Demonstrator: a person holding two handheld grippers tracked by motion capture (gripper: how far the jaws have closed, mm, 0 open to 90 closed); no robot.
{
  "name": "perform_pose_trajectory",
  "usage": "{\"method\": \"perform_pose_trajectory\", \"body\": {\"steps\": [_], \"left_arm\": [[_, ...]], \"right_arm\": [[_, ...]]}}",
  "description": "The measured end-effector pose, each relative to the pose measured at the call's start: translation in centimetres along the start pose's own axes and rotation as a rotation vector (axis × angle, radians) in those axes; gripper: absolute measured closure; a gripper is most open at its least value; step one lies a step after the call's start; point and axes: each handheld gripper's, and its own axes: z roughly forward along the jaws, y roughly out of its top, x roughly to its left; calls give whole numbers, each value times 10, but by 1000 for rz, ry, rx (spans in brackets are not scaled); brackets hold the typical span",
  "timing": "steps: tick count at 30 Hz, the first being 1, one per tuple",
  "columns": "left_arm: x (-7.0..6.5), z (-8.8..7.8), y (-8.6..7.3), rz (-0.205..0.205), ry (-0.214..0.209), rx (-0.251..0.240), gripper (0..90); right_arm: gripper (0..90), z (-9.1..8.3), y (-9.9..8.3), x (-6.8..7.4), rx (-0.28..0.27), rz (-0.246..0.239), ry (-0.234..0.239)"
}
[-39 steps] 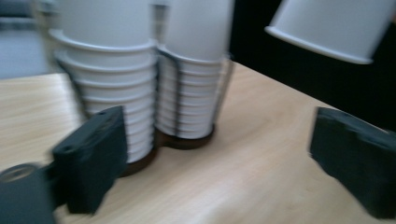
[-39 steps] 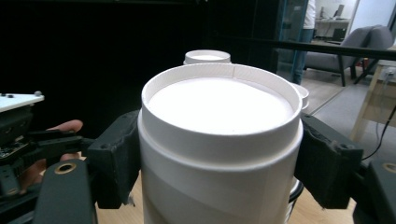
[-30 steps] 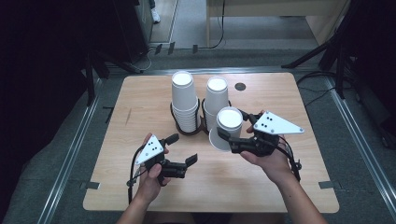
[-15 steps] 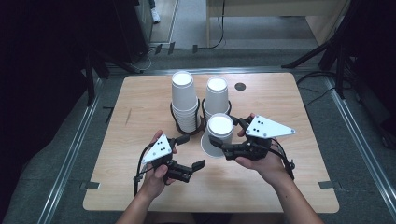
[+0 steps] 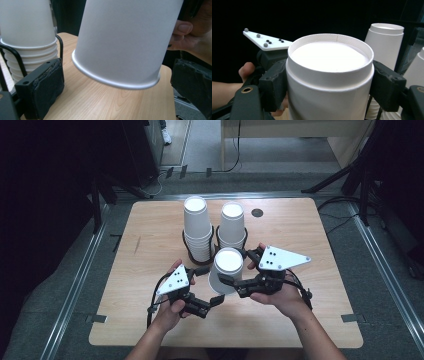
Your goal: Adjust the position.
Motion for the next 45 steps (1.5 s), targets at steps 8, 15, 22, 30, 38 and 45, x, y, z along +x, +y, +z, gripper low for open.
{"method": "perform_pose_trajectory", "body": {"steps": [8, 15, 22, 30, 38, 45], "left_arm": [[-4, 3, 1, 7, -18, 0, 0], [-5, 5, 3, 6, -17, -11, 0], [-7, 9, 3, 15, -2, 6, 0], [-9, 12, 3, 14, 5, 14, 0], [-9, 13, 3, 14, 16, 27, 0], [-10, 12, 2, 24, 17, 26, 24]], "right_arm": [[236, 7, 0, 5, 14, -3, 35], [236, 11, 1, 10, 23, -12, 52], [237, 13, 1, 11, 23, -6, 61], [237, 14, 1, 13, 19, -1, 74], [237, 12, 1, 12, 10, 2, 76], [236, 12, 1, 13, 12, -2, 76]]}}
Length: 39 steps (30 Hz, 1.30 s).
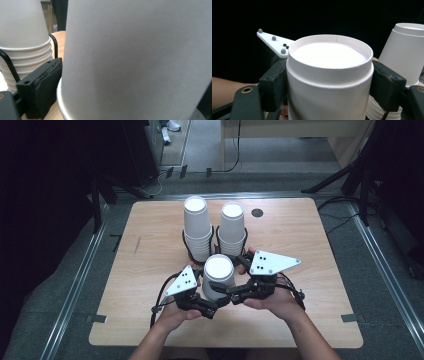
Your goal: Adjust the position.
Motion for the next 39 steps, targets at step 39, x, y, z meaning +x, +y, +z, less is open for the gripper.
{"method": "perform_pose_trajectory", "body": {"steps": [39], "left_arm": [[7, -10, 1, 16, -2, 22, 67]], "right_arm": [[42, -22, 8, -6, 53, -14, -57]]}}
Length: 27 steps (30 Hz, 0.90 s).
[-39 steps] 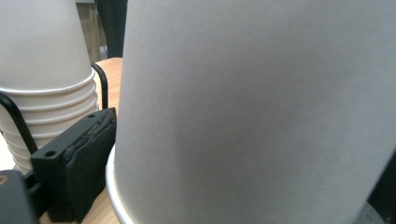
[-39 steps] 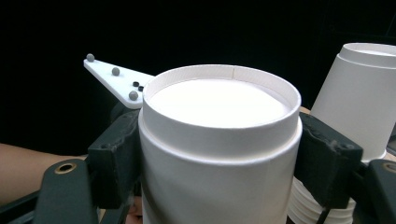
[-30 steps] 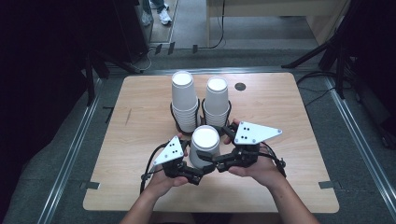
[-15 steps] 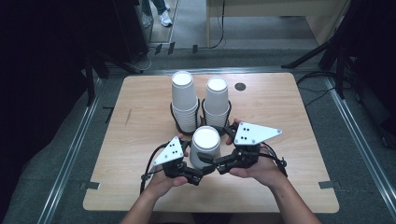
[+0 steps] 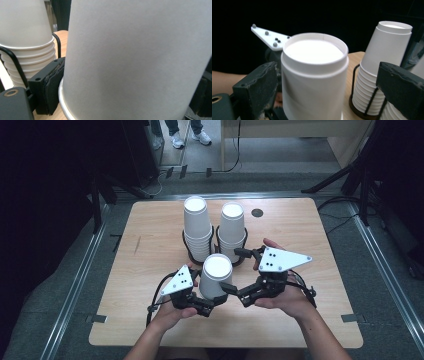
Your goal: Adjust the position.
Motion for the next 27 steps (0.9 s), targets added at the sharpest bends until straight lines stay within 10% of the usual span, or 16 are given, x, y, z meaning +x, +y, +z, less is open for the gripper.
{"method": "perform_pose_trajectory", "body": {"steps": [27], "left_arm": [[23, -21, 6, 83, 11, 162, 73]], "right_arm": [[68, -42, -39, -14, 50, 25, -90]]}}
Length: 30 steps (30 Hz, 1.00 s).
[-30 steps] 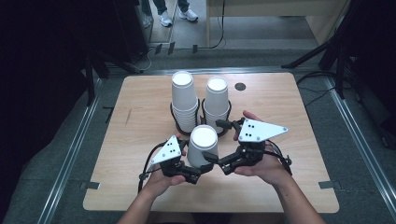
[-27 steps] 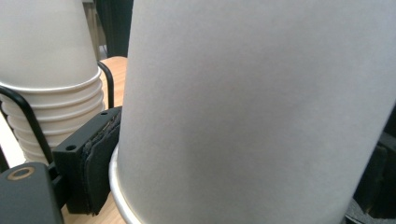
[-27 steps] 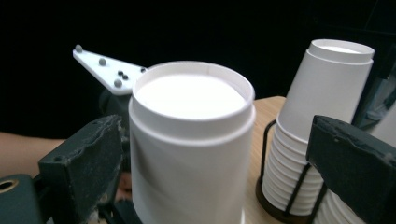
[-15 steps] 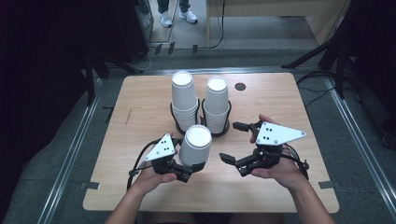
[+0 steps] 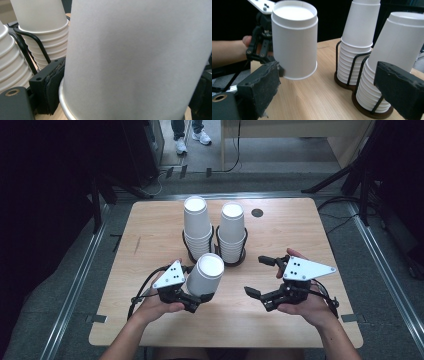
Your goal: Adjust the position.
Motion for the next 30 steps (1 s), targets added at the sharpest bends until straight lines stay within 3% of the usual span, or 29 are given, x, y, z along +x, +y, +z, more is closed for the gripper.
{"method": "perform_pose_trajectory", "body": {"steps": [18, 26, 30], "left_arm": [[8, -4, 4, 51, -7, 84, 75], [6, -3, 8, 68, -22, 91, 75], [4, 0, 8, 78, -31, 98, 75]], "right_arm": [[159, -7, 3, -3, 50, -35, 30], [160, 3, 21, 1, 99, -86, 78], [161, 12, 27, 2, 100, -86, 95]]}}
